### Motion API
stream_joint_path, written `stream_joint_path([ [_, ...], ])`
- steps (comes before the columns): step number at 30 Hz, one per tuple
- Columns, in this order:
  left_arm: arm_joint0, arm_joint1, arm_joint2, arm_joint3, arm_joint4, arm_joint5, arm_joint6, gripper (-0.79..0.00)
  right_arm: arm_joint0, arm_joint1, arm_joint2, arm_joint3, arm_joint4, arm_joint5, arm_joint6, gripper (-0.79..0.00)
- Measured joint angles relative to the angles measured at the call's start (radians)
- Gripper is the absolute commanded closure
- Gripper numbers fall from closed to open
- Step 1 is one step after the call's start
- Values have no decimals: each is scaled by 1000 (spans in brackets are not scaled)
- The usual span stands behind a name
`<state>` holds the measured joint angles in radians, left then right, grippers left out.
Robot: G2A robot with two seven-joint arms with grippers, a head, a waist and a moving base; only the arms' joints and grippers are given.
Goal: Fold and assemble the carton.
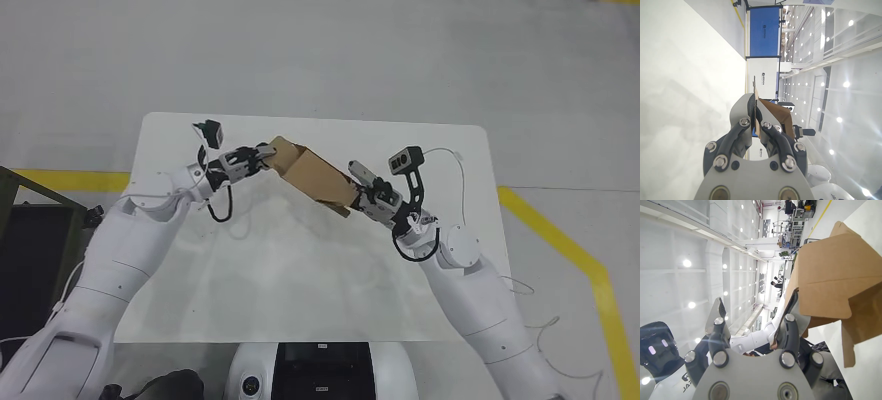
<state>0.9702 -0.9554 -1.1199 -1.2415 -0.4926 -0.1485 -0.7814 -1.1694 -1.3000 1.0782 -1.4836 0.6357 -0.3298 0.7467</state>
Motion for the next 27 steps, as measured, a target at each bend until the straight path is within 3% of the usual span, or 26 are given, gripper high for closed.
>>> stream_joint_path([
  [3, 1, -2, -1, -1, 13, 6, 4, 0, 1, -1, -1, -1, -22, -1, -18, -536],
  [5, 1, -3, -3, -1, 18, 11, 4, 0, 3, -2, -4, 0, -38, 6, -25, -431],
  [7, 0, -4, -5, -3, 29, 16, 4, 0, 6, -3, -11, 1, -57, 14, -34, -286],
  [8, 0, -4, -6, -3, 34, 17, 6, 0, 7, -4, -14, 1, -64, 16, -37, -111],
  [10, 0, -6, -8, -5, 41, 21, 10, 0, 10, -5, -19, 1, -82, 20, -44, 0],
  [24, -8, -15, -23, 8, 65, 35, 15, 0, 13, -5, -11, -3, -133, 49, -59, 0],
  [25, -7, -15, -24, 8, 71, 34, 10, -102, 15, -5, -10, -1, -134, 50, -58, 0],
  [26, -6, -15, -26, 8, 76, 34, 5, -305, 16, -4, -9, 1, -136, 51, -56, 0],
  [27, -5, -14, -29, 9, 80, 34, -2, -785, 17, -4, -5, 3, -137, 53, -51, 0],
])
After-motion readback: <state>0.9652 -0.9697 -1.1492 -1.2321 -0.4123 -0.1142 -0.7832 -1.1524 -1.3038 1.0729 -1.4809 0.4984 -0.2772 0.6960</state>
